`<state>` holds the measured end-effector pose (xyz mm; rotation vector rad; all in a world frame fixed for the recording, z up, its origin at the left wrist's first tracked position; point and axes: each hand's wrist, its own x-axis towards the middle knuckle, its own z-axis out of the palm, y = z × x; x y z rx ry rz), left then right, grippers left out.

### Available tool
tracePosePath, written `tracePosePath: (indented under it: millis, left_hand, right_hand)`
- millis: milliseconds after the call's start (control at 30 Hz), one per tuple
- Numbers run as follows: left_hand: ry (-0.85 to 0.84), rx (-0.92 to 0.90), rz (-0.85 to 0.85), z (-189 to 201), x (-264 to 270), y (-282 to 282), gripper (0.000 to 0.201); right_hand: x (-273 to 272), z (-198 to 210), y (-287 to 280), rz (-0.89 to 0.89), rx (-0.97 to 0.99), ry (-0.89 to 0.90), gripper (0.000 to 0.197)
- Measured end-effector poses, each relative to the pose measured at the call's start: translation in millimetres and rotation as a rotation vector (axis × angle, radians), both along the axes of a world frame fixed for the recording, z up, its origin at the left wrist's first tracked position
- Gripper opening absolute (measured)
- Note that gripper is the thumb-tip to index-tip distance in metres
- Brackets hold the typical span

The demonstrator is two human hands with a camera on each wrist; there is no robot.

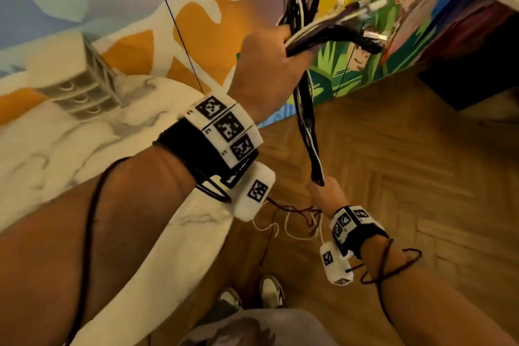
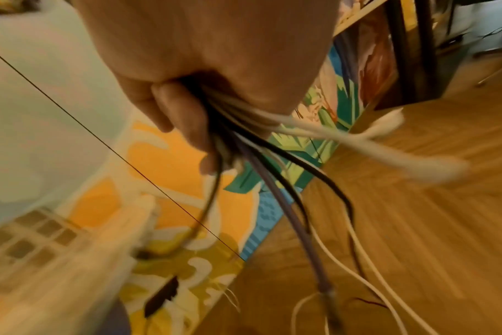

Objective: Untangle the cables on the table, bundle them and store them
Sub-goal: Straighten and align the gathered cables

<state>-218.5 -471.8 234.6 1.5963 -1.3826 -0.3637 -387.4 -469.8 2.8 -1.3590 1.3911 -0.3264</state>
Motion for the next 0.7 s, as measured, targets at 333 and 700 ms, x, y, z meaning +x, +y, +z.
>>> tracePosePath:
  millis: [333, 700]
  left_hand:
    - [-0.010, -0.067, -0.069, 3.8, 5.7, 5.5, 0.024]
    - [-0.011, -0.036, -0.115, -31.7, -2.3, 3.1, 0.026]
  right_hand:
    - [-2.0, -16.9, -22.9, 0.182, -0.113, 0.413, 0.034]
    - [-9.7, 10.8, -35.0, 0.443, -0.182, 0.334, 0.042]
